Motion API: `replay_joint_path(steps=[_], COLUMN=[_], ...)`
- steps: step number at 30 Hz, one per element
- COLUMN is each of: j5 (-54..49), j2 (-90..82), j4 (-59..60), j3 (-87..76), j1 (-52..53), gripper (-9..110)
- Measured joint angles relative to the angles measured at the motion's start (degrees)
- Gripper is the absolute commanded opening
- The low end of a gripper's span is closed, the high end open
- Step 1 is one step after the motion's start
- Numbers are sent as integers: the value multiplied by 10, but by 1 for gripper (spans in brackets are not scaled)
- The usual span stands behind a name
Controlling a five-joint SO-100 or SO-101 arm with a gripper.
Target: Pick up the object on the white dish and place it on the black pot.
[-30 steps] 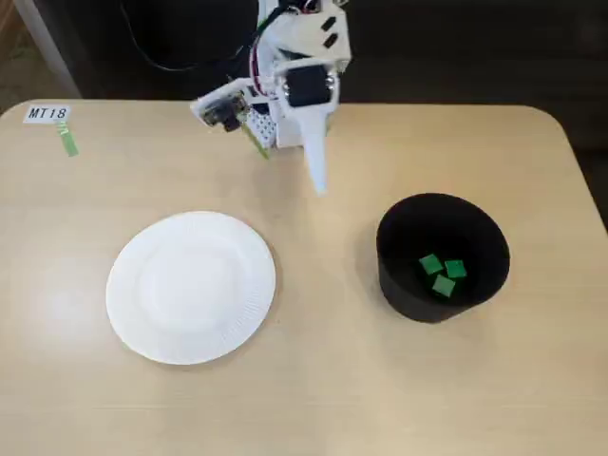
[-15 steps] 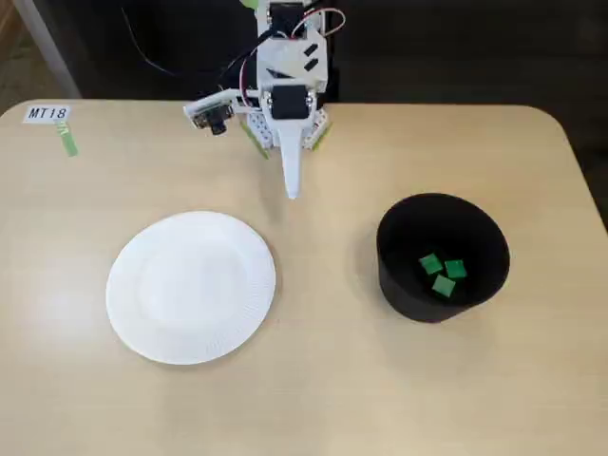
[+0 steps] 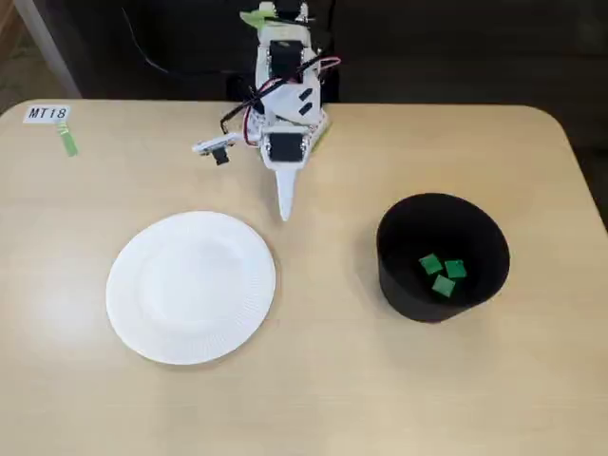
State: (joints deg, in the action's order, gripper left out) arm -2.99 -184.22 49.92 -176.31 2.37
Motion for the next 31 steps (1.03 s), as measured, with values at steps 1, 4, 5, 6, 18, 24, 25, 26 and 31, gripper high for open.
replay_joint_path(steps=[1, 4, 5, 6, 18, 24, 25, 26, 31], j5=[0, 1, 1, 1, 8, 8, 8, 8, 8], j2=[0, 0, 0, 0, 0, 0, 0, 0, 0], j4=[0, -6, -6, -6, -31, -64, -65, -65, -65], j3=[-5, -9, -10, -10, -11, -12, -12, -12, -12], j1=[1, 4, 3, 4, 11, 11, 11, 11, 11], gripper=[0, 0, 0, 0, 0, 0, 0, 0, 0])
